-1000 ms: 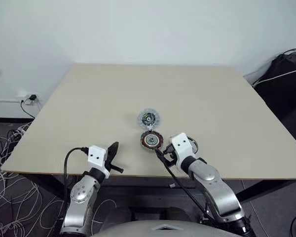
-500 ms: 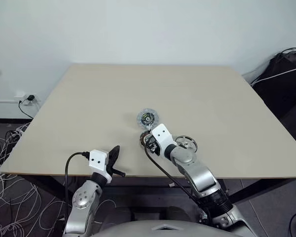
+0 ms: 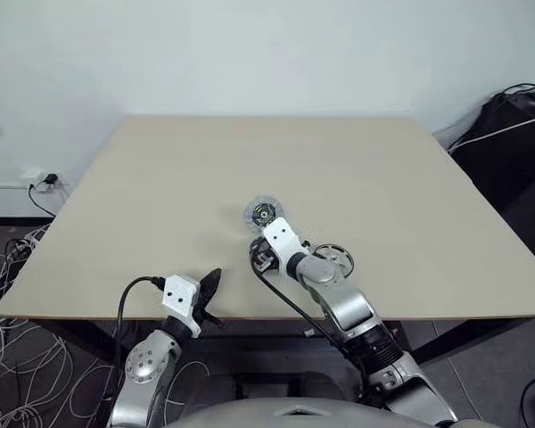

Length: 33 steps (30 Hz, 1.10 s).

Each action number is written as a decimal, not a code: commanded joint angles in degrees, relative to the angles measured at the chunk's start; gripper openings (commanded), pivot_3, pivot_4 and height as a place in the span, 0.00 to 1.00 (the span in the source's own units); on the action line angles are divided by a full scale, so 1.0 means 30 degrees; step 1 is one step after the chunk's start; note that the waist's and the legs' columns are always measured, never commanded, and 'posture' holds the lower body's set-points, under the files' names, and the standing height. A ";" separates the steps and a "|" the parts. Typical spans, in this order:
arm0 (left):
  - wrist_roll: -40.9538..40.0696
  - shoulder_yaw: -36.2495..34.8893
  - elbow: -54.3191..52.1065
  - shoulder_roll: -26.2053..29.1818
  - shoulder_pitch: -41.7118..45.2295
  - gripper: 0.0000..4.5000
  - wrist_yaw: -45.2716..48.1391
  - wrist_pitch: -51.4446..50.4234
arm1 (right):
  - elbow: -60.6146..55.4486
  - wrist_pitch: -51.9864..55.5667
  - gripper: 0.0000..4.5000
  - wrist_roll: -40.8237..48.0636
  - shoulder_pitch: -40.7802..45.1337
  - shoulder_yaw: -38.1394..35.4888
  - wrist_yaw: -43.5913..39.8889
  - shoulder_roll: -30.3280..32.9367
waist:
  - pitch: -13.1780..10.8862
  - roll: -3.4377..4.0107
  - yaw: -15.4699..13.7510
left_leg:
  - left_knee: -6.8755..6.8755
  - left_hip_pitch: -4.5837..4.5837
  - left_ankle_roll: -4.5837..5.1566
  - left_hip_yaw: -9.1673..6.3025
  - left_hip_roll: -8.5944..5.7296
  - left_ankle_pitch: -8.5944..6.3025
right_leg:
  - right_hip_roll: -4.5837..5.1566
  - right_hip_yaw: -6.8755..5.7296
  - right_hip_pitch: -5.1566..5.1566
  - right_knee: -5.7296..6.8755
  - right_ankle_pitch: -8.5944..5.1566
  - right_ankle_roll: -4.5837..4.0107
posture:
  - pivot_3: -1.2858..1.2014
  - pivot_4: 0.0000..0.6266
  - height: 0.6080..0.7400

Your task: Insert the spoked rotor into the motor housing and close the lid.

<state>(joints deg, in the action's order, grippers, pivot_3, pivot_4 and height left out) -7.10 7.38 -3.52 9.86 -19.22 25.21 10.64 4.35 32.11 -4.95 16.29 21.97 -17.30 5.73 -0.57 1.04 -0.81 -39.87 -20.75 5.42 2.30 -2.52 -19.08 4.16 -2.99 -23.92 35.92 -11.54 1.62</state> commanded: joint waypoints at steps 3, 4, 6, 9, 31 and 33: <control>0.0329 0.0235 -0.0720 0.0350 0.0206 0.00 0.0103 0.0378 | 0.0374 -0.0719 0.01 -0.0212 0.0470 -0.0288 0.0176 -0.0244 | -0.0005 0.0012 0.0015 | 0.0010 0.0002 -0.0010 -0.0001 0.0002 0.0004 | -0.0006 -0.0001 -0.0005 0.0002 0.0000 0.0000 | 0.52 0.00 1.00; 0.0332 0.0259 -0.0706 0.0367 0.0199 0.00 0.0102 0.0383 | 0.0424 -0.0743 0.01 -0.0233 0.0447 -0.0311 0.0168 -0.0229 | -0.0006 0.0014 0.0017 | 0.0012 0.0001 -0.0012 0.0000 0.0002 0.0005 | -0.0006 -0.0001 -0.0005 0.0003 -0.0001 0.0000 | 0.52 0.00 1.00; 0.0356 0.0318 -0.0693 0.0371 0.0201 0.00 0.0075 0.0360 | 0.0536 -0.0794 0.01 -0.0258 0.0374 -0.0406 0.0178 -0.0147 | -0.0010 0.0020 0.0026 | 0.0012 0.0001 -0.0013 0.0000 0.0001 0.0005 | -0.0005 0.0000 -0.0006 0.0002 0.0000 0.0000 | 0.52 0.00 1.00; 0.0386 0.0323 -0.0682 0.0366 0.0289 0.00 -0.0066 0.0330 | 0.0465 -0.0829 0.01 -0.0232 0.0153 -0.0636 0.0147 0.0127 | -0.0010 0.0020 0.0023 | 0.0013 0.0001 -0.0013 0.0000 0.0001 0.0005 | -0.0004 0.0001 -0.0006 0.0001 0.0000 -0.0001 | 0.52 0.00 1.00; 0.0182 0.0112 -0.0498 0.0408 0.0753 0.00 -0.0138 -0.0081 | -0.2234 -0.0766 0.01 0.0074 -0.1534 -0.1393 -0.0280 0.1236 | -0.0010 0.0034 -0.0020 | 0.0014 0.0001 0.0057 -0.0001 0.0004 -0.0035 | 0.0004 0.0005 -0.0008 0.0001 -0.0002 -0.0002 | 0.52 0.00 1.00; 0.0157 0.0104 -0.0472 0.0409 0.0786 0.00 -0.0124 -0.0118 | -0.2212 -0.0878 0.01 0.0084 -0.1226 -0.1320 -0.0251 0.0949 | -0.0012 0.0037 -0.0010 | 0.0015 0.0001 0.0056 -0.0001 0.0005 -0.0035 | 0.0004 0.0005 -0.0009 0.0001 -0.0002 -0.0003 | 0.52 0.00 1.00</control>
<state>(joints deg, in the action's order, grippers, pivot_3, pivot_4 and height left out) -6.52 7.89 -3.52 10.93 -17.67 25.00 10.15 0.21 30.58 -5.17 10.64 18.99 -18.40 9.30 -0.61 1.15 -0.84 -39.83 -20.75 5.58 2.30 -2.50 -19.18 4.17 -2.97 -23.96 35.92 -11.55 1.61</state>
